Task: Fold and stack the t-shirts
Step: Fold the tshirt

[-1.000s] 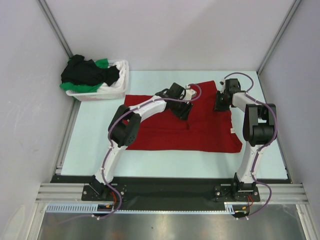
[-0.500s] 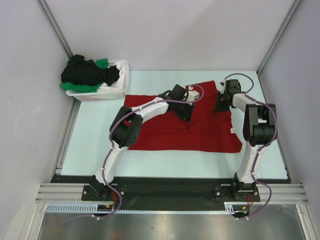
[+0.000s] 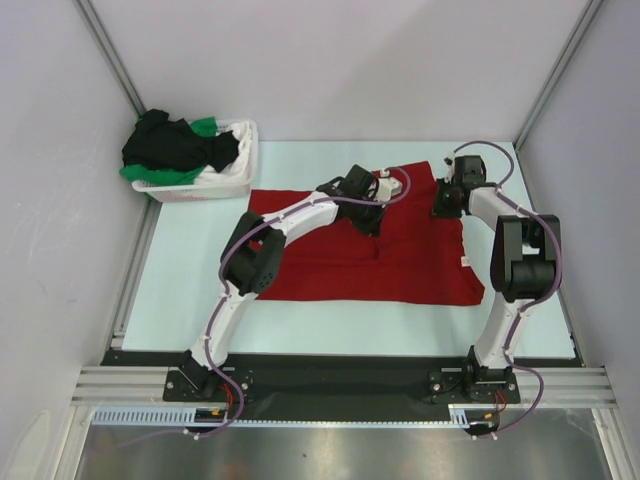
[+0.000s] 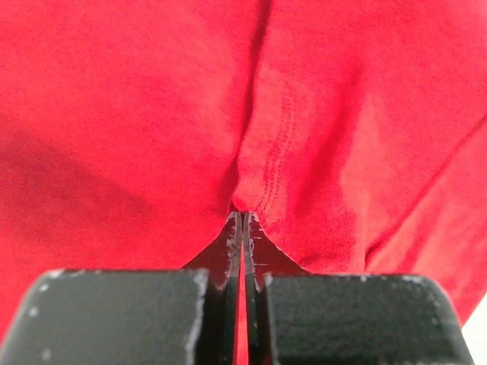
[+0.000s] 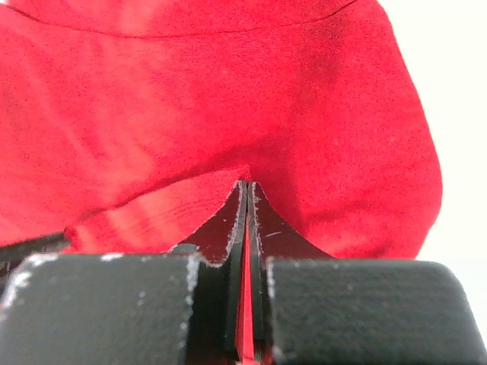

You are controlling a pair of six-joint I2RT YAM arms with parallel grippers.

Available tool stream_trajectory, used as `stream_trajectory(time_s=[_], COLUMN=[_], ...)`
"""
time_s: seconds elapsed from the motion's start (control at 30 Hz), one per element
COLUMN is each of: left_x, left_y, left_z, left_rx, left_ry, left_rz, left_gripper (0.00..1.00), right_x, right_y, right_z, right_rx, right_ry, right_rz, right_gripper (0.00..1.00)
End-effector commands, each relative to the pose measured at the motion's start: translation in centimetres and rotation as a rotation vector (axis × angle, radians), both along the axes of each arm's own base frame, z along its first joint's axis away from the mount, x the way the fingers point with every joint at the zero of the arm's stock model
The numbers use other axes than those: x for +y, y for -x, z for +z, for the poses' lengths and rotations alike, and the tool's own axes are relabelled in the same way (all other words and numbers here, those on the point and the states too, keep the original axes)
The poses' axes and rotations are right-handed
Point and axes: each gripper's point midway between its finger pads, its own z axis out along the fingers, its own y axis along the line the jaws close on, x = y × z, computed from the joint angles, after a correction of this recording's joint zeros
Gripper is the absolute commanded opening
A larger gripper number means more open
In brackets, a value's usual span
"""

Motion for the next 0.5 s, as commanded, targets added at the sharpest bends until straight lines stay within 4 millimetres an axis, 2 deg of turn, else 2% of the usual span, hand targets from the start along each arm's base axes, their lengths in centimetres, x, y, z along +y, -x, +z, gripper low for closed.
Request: stream_trajectory(time_s=[0.0, 0.1, 0.2, 0.23, 0.33, 0.47], left_x=[-0.9, -0.6, -0.2, -0.1, 0.2, 0.2], left_y=[-2.6, -4.3, -5.4, -5.5, -5.6, -4.6], left_z=[5.3, 6.0, 5.5, 5.1, 3.7, 2.4], left_rx=[-0.186, -0.271, -0.318, -0.323, -0.315, -0.273], left_ry=[0.026, 0.001, -0.03, -0.038, -0.067, -0.069], left_rz=[-0.011, 0.014, 0.036, 0.035, 0.035, 0.01], left_gripper=[0.0, 0.0, 0.0, 0.0, 0.0, 0.02], right_x=[-0.2, -0.2, -0.2, -1.4, -1.5, -1.8], right_y=[-1.2, -1.3, -1.4, -1.6, -1.7, -1.7], right_z=[4.3, 4.6, 4.1, 3.8, 3.2, 2.2], right_rx=[-0.138, -0.157, -0.148, -0.142, -0.133, -0.114], right_ry=[-0.011, -0.016, -0.021, -0.022, -0.021, -0.018], right_rz=[-0.039, -0.045, -0.049, -0.075, -0.077, -0.086], right_gripper=[0.0, 0.0, 0.0, 0.0, 0.0, 0.01])
